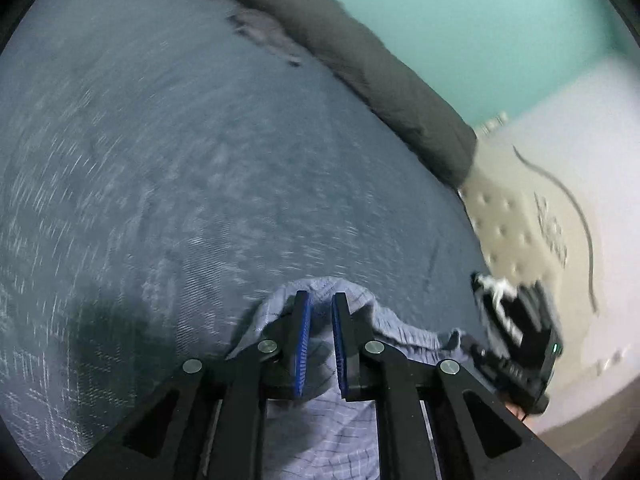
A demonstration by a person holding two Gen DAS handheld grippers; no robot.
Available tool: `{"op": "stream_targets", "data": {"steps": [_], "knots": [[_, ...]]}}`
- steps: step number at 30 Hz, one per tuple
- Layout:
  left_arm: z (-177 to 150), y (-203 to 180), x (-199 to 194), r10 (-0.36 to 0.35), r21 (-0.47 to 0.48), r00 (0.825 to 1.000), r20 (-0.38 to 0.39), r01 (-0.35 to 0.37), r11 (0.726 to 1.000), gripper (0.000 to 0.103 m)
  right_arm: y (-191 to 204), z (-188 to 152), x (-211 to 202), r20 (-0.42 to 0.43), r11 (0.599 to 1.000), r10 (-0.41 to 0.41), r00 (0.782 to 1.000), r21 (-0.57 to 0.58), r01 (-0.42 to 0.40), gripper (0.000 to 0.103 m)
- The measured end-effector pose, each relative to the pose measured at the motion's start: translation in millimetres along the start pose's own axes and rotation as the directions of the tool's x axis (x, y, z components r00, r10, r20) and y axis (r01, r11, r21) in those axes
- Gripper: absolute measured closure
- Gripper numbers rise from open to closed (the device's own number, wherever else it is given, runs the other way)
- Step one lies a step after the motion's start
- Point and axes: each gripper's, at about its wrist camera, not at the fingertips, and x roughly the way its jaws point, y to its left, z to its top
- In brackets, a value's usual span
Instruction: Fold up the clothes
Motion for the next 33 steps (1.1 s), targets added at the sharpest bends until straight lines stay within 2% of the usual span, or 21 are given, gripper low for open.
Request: {"op": "stream_targets", "data": {"steps": [3, 6, 8, 11, 13, 17, 21, 23, 24, 25, 26, 28, 33], "knots": [[2.4, -1.4, -6.2, 0.019, 0.02, 1.0, 0.025, -0.019, 1.0, 0.09, -1.0, 1.8, -2.8, 0.012, 1.0, -0.002, 1.0, 0.0, 0.002, 0.101], [0.9, -19.3, -7.9, 0.056, 0.126, 0.998, 0.0, -0.056, 0.99, 0.085, -3.2, 2.7, -3.2, 0.013, 1.0, -0.005, 1.0, 0.008, 0.005, 0.101], [-2.9, -30.1, -3.5, 0.114, 0.198, 0.993, -0.025, -0.107, 0.974, 0.082, -3.8, 2.2, -2.5, 0.01, 1.0, -0.005, 1.0, 0.012, 0.005, 0.101], [-13.3, -49.2, 11.0, 0.23, 0.34, 0.972, -0.041, -0.202, 0.918, 0.081, -2.1, 2.1, -0.6, 0.006, 1.0, -0.003, 1.0, 0.01, 0.003, 0.101], [-21.3, -54.4, 21.1, 0.307, 0.425, 0.951, -0.042, -0.261, 0.867, 0.073, -0.7, 1.8, 0.0, 0.004, 1.0, -0.001, 1.0, 0.005, 0.001, 0.101], [-32.8, -60.1, 36.4, 0.391, 0.53, 0.92, -0.037, -0.314, 0.788, 0.068, -1.5, 2.4, 0.8, 0.004, 1.0, 0.0, 1.0, 0.01, 0.0, 0.101], [-40.4, -63.8, 49.1, 0.469, 0.607, 0.883, 0.02, -0.383, 0.696, 0.068, -2.8, 0.9, 4.3, -0.003, 1.0, -0.002, 1.0, 0.019, 0.002, 0.101], [-38.6, -66.3, 51.9, 0.474, 0.618, 0.88, 0.034, -0.391, 0.682, 0.074, -2.4, 0.5, 6.0, -0.006, 1.0, 0.0, 1.0, 0.02, 0.0, 0.101], [-37.4, -67.5, 53.1, 0.475, 0.622, 0.879, 0.04, -0.394, 0.676, 0.089, -2.6, 0.4, 6.2, -0.006, 1.0, 0.001, 1.0, 0.02, 0.0, 0.101], [-32.7, -67.5, 48.4, 0.455, 0.606, 0.889, 0.046, -0.386, 0.695, 0.096, -3.4, 0.8, 6.5, -0.005, 1.0, 0.002, 1.0, 0.022, -0.001, 0.101], [-27.2, -67.4, 42.6, 0.43, 0.587, 0.901, 0.052, -0.376, 0.717, 0.097, -4.2, 1.2, 6.8, -0.004, 1.0, 0.003, 1.0, 0.024, -0.003, 0.101], [-14.3, -62.6, 25.2, 0.361, 0.514, 0.93, 0.066, -0.341, 0.787, 0.099, -5.5, 1.7, 7.1, -0.002, 1.0, 0.003, 1.0, 0.029, -0.003, 0.101], [6.6, -44.0, 4.9, 0.285, 0.386, 0.953, 0.107, -0.304, 0.871, 0.099, -7.1, 0.5, 8.0, -0.001, 1.0, 0.003, 1.0, 0.029, -0.003, 0.101]]}}
